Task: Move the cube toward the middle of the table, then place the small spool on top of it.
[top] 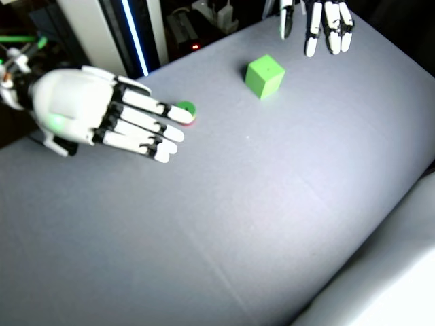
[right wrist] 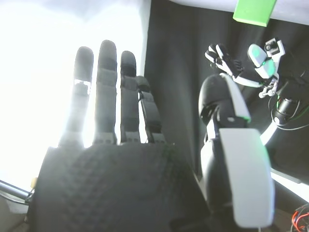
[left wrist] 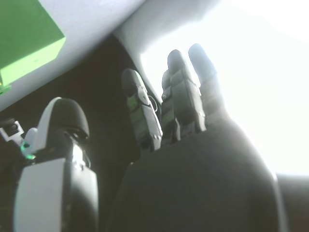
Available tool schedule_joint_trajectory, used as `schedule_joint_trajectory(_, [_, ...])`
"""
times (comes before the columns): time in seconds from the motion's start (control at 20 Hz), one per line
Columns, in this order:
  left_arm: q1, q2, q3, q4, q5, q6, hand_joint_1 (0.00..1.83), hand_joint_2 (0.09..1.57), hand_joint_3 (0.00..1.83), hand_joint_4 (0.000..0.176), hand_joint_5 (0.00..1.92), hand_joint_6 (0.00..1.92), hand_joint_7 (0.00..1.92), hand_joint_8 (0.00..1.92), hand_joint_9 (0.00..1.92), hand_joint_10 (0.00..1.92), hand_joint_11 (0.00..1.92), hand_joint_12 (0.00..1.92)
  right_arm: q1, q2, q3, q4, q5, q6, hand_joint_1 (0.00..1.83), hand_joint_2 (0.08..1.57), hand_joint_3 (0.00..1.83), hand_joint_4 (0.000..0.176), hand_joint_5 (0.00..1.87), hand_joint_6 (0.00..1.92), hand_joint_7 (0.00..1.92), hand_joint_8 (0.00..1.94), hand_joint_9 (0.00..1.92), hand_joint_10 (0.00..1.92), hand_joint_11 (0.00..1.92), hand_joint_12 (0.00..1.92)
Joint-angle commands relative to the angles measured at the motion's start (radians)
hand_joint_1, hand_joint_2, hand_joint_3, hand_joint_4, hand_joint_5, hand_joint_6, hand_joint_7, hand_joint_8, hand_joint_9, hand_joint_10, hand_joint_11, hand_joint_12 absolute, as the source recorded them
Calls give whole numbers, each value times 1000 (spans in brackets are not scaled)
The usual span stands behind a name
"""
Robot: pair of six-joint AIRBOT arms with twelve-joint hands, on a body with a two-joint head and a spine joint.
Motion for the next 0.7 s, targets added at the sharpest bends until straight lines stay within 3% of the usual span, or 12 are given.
schedule_joint_trajectory(0.0, [3, 1, 6, 13, -130, -6, 410, 979, 2, 145, 248, 7, 160, 4, 147, 11, 0, 177, 7, 0, 4, 10, 111, 7, 781, 1287, 2, 0, 443, 0, 422, 1, 434, 9, 213, 685])
schedule_joint_trajectory(0.1, [3, 1, 6, 13, -129, -6, 410, 967, 0, 153, 245, 1, 160, 1, 139, 2, 0, 228, 7, 0, 5, 10, 107, 8, 772, 1294, 0, 0, 409, 1, 413, 0, 434, 1, 176, 792])
schedule_joint_trajectory(0.3, [-7, 0, 14, 71, -67, -32, 455, 908, 0, 174, 266, 3, 201, 4, 195, 6, 0, 326, 7, -6, 11, 8, 104, 8, 753, 1301, 0, 0, 403, 1, 401, 1, 424, 0, 195, 669])
schedule_joint_trajectory(0.4, [-26, -7, 27, 110, -9, -44, 513, 844, 7, 176, 235, 0, 200, 0, 234, 0, 1, 542, 8, -10, 14, 7, 104, 10, 765, 1305, 2, 0, 406, 2, 401, 1, 418, 0, 188, 664])
schedule_joint_trajectory(0.65, [-126, -42, 75, 176, 178, -18, 633, 789, 0, 176, 201, 0, 202, 6, 259, 9, 66, 639, 8, -10, 17, 5, 101, 14, 781, 1302, 1, 0, 427, 3, 407, 0, 416, 1, 186, 648])
